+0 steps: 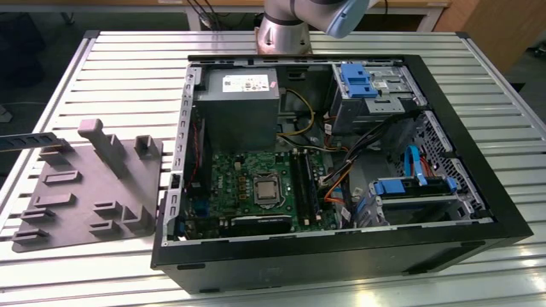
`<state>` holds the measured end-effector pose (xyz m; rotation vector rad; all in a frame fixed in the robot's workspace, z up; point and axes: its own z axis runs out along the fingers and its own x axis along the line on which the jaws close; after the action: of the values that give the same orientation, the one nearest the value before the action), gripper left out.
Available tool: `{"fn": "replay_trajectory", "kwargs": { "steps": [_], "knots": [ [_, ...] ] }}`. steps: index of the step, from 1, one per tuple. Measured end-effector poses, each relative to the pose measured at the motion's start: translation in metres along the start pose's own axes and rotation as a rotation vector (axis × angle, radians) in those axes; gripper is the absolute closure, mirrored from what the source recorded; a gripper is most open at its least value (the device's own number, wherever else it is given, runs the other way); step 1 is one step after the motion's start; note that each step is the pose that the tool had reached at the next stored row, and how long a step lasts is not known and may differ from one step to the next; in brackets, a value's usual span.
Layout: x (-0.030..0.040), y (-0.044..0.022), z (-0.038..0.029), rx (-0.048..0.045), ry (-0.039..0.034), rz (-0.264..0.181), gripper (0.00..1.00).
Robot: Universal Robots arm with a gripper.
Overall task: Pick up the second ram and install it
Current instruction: 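Pick up the second ram and move it above second insertion slot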
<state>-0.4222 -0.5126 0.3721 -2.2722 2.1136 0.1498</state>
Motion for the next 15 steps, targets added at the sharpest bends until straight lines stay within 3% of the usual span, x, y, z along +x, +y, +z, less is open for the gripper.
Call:
{"fn": "replay_trajectory", "kwargs": {
  "steps": [15],
  "knots": [
    [-0.0010,0.0004,-0.0108,0.0003,-0.0040,0.000,0.89]
  ]
}}
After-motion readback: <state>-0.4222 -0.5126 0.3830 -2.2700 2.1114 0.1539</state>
